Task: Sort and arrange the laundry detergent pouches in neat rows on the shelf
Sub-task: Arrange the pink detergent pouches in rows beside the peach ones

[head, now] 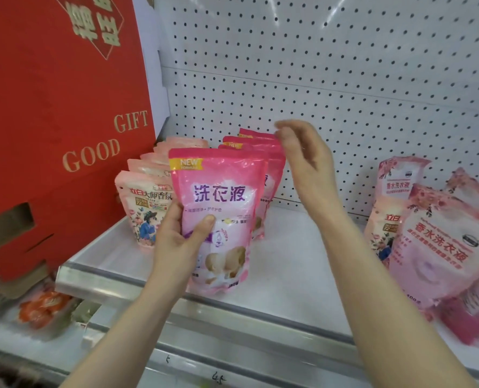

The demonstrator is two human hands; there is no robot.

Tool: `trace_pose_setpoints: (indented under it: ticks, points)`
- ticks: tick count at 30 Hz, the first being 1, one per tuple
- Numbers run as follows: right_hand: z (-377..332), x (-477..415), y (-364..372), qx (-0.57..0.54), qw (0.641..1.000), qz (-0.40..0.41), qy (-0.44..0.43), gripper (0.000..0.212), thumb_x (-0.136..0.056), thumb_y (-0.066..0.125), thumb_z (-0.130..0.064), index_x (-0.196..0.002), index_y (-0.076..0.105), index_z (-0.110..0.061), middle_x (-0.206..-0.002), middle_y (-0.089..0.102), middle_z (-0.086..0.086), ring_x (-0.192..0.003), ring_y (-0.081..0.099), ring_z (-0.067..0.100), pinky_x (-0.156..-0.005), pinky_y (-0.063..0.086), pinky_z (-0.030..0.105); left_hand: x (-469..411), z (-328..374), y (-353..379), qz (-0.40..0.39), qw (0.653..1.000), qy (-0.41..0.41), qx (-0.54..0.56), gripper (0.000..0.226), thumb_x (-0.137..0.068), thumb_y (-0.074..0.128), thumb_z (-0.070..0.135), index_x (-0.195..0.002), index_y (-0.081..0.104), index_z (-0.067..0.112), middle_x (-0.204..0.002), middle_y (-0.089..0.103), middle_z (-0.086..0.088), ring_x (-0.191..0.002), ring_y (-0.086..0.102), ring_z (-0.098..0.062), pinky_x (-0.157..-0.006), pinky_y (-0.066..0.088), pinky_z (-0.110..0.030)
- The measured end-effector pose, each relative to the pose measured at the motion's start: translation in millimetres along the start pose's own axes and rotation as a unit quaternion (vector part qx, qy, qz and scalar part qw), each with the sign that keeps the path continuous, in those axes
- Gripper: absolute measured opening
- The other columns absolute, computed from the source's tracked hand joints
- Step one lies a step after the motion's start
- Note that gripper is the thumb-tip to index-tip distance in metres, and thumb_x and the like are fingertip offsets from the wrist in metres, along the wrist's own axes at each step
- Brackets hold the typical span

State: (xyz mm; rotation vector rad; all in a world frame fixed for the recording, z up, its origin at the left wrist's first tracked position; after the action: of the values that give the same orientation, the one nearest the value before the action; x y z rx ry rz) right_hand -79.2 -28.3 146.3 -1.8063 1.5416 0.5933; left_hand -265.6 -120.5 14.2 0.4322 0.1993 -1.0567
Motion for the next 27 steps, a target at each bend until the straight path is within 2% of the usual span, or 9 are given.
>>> trace_pose_setpoints:
  ticks: [2,4,6,9,12,17,21,24,27]
  points:
    - [-15,0,19,0.081,0.989,-0.122,-0.006,0.007,-0.092,0.066,-0.030,-0.097,0.069,-0.027,-0.095,0.071,-0.011,-0.089,0.065,0.006,-0.080,0.050,0.020,-5,3,15,-0.022,1.000,0.021,-0.008,0.041,-0.087,0.064,0.002,-0.124,0.054,0.016,-0.111,0.070,0.008,-0.100,0.068,-0.013,-0.081,0.058,-0.033]
    - [-7,-4,26,0.115,0.982,-0.152,0.013,0.006,-0.088,0.071,-0.029,-0.086,0.072,-0.024,-0.085,0.073,-0.001,-0.083,0.067,0.022,-0.078,0.054,0.038,-11,1,25,-0.039,0.998,0.030,-0.026,0.039,-0.087,0.064,0.001,-0.121,0.055,0.017,-0.104,0.071,0.014,-0.095,0.069,-0.008,-0.081,0.058,-0.032]
    - [5,-9,25,0.113,0.985,-0.130,0.022,0.011,-0.086,0.072,-0.026,-0.084,0.074,-0.016,-0.080,0.072,0.006,-0.077,0.065,0.030,-0.076,0.054,0.047,-17,-7,30,-0.053,0.997,0.021,-0.046,0.039,-0.087,0.068,0.006,-0.120,0.055,0.021,-0.107,0.071,0.008,-0.098,0.069,-0.011,-0.086,0.058,-0.040]
    - [19,-5,26,0.120,0.988,-0.093,0.022,0.011,-0.088,0.070,-0.024,-0.082,0.074,-0.015,-0.074,0.070,0.001,-0.067,0.059,0.013,-0.073,0.053,0.045,-23,-17,29,-0.062,0.993,0.028,-0.093,0.053,-0.077,0.075,0.014,-0.121,0.051,0.030,-0.114,0.068,0.007,-0.105,0.066,-0.009,-0.092,0.054,-0.041]
    - [40,2,26,0.119,0.991,-0.045,0.043,0.008,-0.087,0.070,-0.027,-0.085,0.075,-0.021,-0.076,0.071,-0.010,-0.073,0.064,0.009,-0.077,0.054,0.043,-15,-26,29,-0.089,0.982,0.048,-0.158,0.076,-0.070,0.077,0.014,-0.131,0.039,0.038,-0.125,0.060,0.010,-0.114,0.060,-0.007,-0.095,0.052,-0.033]
    - [45,7,23,0.131,0.990,-0.006,0.050,0.013,-0.088,0.068,-0.029,-0.093,0.076,-0.020,-0.085,0.074,-0.011,-0.082,0.069,0.011,-0.082,0.054,0.043,-3,-49,33,-0.122,0.949,0.059,-0.284,0.086,-0.081,0.072,0.027,-0.148,0.020,0.036,-0.137,0.050,0.008,-0.125,0.049,-0.013,-0.100,0.048,-0.041]
    - [36,10,22,0.187,0.982,0.001,0.032,0.014,-0.091,0.065,-0.028,-0.099,0.074,-0.020,-0.092,0.074,-0.008,-0.089,0.069,0.011,-0.083,0.054,0.041,-6,-51,34,-0.117,0.946,0.060,-0.297,0.089,-0.078,0.075,0.015,-0.148,0.023,0.034,-0.137,0.051,0.009,-0.126,0.047,-0.011,-0.101,0.046,-0.040]
    - [33,14,20,0.217,0.976,-0.009,0.026,0.016,-0.093,0.062,-0.028,-0.104,0.071,-0.022,-0.096,0.074,-0.008,-0.091,0.068,0.013,-0.084,0.054,0.040,-5,-54,32,-0.121,0.949,0.046,-0.288,0.084,-0.080,0.073,0.021,-0.146,0.025,0.039,-0.134,0.052,0.007,-0.122,0.051,-0.013,-0.098,0.050,-0.043]
    - [26,23,11,0.263,0.965,-0.014,-0.002,0.020,-0.094,0.059,-0.027,-0.112,0.066,-0.023,-0.100,0.072,-0.007,-0.088,0.067,0.015,-0.083,0.053,0.040,0,-51,30,-0.114,0.942,0.060,-0.310,0.078,-0.084,0.070,0.028,-0.148,0.026,0.033,-0.135,0.051,0.003,-0.123,0.051,-0.017,-0.100,0.048,-0.045]
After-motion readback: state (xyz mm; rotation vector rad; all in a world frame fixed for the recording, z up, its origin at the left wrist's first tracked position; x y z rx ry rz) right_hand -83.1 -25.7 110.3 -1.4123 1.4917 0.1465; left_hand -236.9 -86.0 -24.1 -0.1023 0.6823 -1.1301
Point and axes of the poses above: each hand's wrist, its own x-axis away from the middle knuckle, its own y-axis out of the palm, z = x × y, the point moved 8 cm from there along -x, towards the middle knuckle
